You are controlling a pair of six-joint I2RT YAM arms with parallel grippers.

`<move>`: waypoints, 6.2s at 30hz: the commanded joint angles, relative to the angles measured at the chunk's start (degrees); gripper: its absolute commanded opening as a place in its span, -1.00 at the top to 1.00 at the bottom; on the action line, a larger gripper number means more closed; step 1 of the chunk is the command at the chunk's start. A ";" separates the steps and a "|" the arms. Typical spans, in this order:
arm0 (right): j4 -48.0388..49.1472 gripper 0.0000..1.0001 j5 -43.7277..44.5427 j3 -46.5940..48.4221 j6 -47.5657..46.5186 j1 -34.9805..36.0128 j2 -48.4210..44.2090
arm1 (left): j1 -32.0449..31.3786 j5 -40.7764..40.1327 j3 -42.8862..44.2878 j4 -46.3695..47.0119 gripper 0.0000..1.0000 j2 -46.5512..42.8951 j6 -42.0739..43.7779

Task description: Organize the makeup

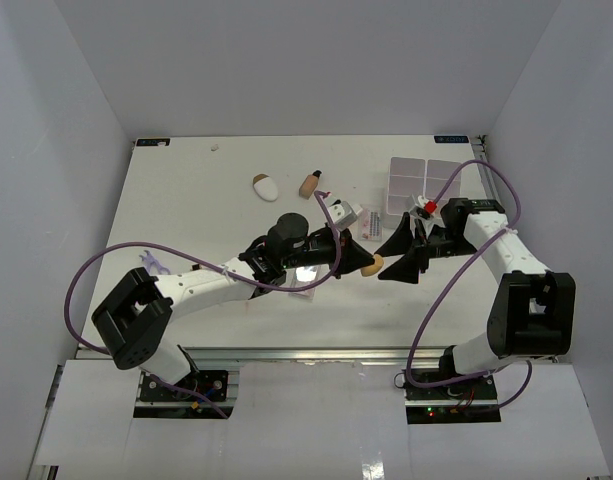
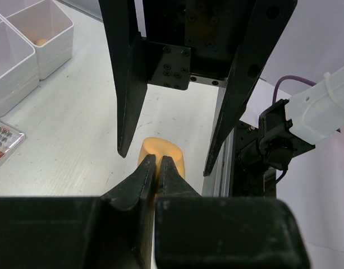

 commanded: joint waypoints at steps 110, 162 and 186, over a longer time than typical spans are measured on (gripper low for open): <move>59.21 -0.31 48.42 -5.00 58.39 -11.57 -16.14 | 14.60 -14.19 0.97 -33.52 -0.96 -11.82 6.62; 52.02 -0.54 10.37 -20.48 56.31 -14.39 -35.70 | 20.67 -41.59 65.29 -47.67 -0.43 52.04 18.66; 54.80 -0.57 11.14 -22.31 59.94 -16.06 -34.50 | 20.92 -28.14 55.38 -45.29 1.00 41.63 14.33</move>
